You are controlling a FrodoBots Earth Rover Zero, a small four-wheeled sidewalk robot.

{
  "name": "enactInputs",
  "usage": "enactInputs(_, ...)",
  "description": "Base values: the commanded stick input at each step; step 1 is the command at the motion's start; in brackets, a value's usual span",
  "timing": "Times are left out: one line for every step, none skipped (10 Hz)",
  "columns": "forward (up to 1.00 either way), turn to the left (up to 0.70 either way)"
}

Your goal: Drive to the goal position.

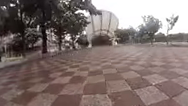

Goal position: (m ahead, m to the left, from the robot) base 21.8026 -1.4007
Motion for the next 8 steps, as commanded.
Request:
enactInputs(0.50, 0.00)
enactInputs(0.50, 0.00)
enactInputs(0.50, 0.00)
enactInputs(0.50, 0.00)
enactInputs(0.50, 0.00)
enactInputs(0.50, 0.00)
enactInputs(0.50, 0.00)
enactInputs(0.50, 0.00)
